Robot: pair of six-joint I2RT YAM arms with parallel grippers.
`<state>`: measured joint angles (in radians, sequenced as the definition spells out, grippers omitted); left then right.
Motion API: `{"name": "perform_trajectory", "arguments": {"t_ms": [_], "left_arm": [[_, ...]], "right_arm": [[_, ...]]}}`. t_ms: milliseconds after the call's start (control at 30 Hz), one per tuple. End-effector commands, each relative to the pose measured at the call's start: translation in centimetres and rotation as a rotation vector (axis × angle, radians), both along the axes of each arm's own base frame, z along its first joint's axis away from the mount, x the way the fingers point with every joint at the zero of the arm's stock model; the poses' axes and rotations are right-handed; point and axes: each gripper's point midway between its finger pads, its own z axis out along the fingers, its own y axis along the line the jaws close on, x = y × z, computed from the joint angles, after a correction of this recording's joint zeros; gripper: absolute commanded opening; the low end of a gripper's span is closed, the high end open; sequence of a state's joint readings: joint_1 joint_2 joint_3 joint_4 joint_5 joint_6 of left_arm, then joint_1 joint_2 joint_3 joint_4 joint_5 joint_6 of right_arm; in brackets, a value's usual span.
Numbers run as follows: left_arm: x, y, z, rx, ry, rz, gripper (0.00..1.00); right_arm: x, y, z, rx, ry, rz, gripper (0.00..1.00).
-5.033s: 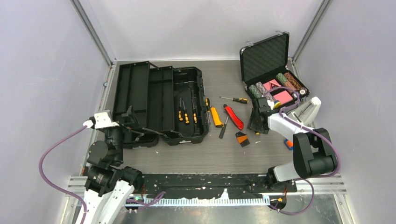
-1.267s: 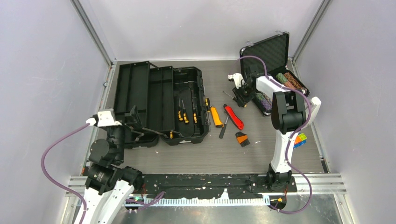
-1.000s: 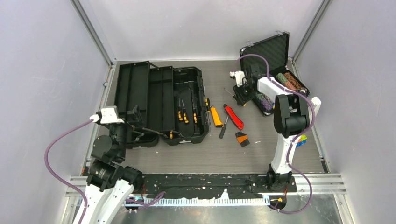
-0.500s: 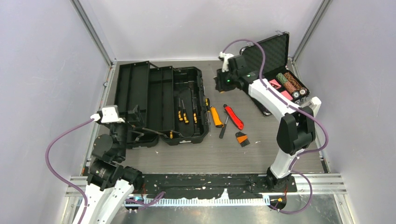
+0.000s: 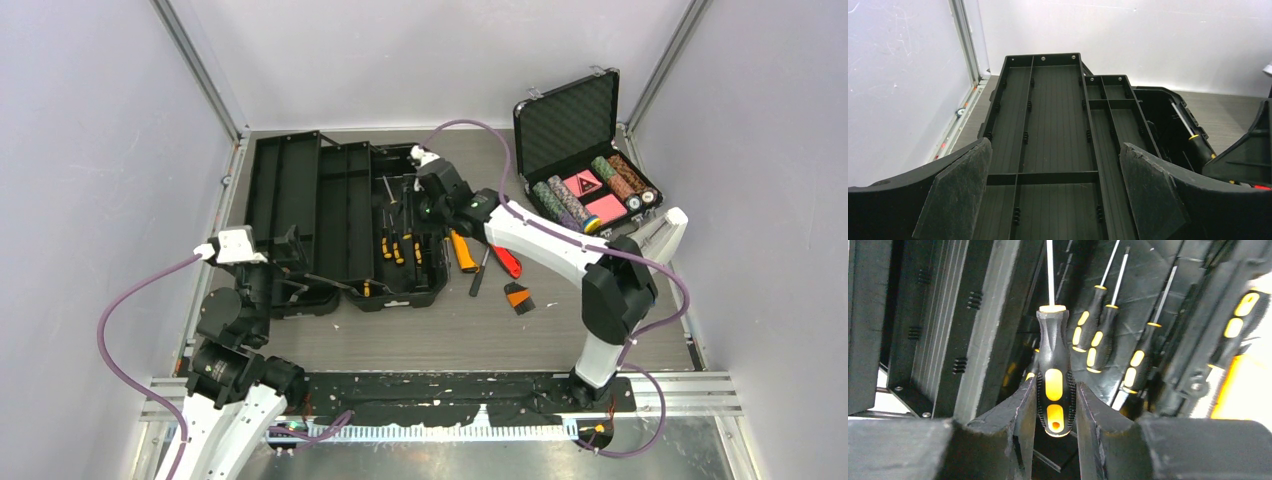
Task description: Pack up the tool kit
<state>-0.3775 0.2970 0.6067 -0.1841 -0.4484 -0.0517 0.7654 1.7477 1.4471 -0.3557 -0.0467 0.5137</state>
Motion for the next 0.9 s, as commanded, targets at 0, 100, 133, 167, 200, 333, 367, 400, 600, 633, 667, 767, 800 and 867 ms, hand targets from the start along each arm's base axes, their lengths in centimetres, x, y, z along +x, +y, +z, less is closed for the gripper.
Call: {"name": "perform_trajectory", "arguments": {"t_ms": [0, 100, 133, 167, 200, 333, 367, 400, 600, 633, 667, 767, 800, 867], "left_arm": [[0.0, -0.1, 0.9, -0.023, -0.04, -0.005, 0.99], [0.0, -0.2, 0.9, -0.022, -0.04, -0.008, 0.99], [0.0, -0.2, 0.9, -0.023, -0.04, -0.009, 0.99], [0.0, -0.2, 1.0, -0.023, -0.04, -0.01, 0.99], [-0.1, -0.2, 1.0, -0.023, -0.041, -0.01, 0.99], [0.0, -0.2, 0.9, -0.021, -0.04, -0.01, 0.99], [0.0, -0.2, 1.0, -0.022, -0.041, -0.009, 0.99], [0.0, -0.2, 0.9, -0.022, -0.04, -0.009, 0.99], [0.0, -0.2, 0.9, -0.02, -0.037, -0.011, 0.99], [0.0, -0.2, 0.9, -0.021, -0.038, -0.012, 0.99], [0.0, -0.3, 0.9, -0.02, -0.038, -0.012, 0.99], [0.0, -0.2, 0.9, -0.021, -0.039, -0.01, 0.99], [0.0, -0.2, 0.9, -0.021, -0.039, -0.012, 0.99], [0.0, -0.3, 0.9, -0.02, -0.037, -0.013, 0.99]], "right_arm": [[0.1, 2.3, -0.3, 0.052, -0.012, -0.031, 0.17], [-0.3, 3.0, -1.5, 0.03, -0.001, -0.009, 0.24], [-0.4, 3.1, -1.6, 0.025, -0.001, -0.003, 0.27], [-0.4, 3.1, -1.8, 0.021, 0.002, 0.001, 0.28], [-0.5, 3.0, -1.9, 0.016, 0.0, 0.005, 0.32], [-0.6, 2.6, -1.1, 0.008, -0.031, 0.019, 0.44], [-0.2, 2.2, -0.4, 0.003, -0.058, 0.0, 0.46], [0.0, 1.8, 0.0, -0.004, -0.08, -0.005, 0.49], [1.0, -0.4, 3.5, 0.002, -0.176, -0.024, 0.59], [1.4, -1.1, 3.4, -0.003, -0.173, -0.038, 0.6], [1.6, -1.6, 3.6, 0.0, -0.178, -0.049, 0.6], [2.7, -4.0, 2.5, -0.014, -0.153, -0.103, 0.6], [2.8, -4.4, 2.3, -0.012, -0.146, -0.111, 0.6], [3.0, -5.2, 1.4, -0.008, -0.119, -0.124, 0.61]]}}
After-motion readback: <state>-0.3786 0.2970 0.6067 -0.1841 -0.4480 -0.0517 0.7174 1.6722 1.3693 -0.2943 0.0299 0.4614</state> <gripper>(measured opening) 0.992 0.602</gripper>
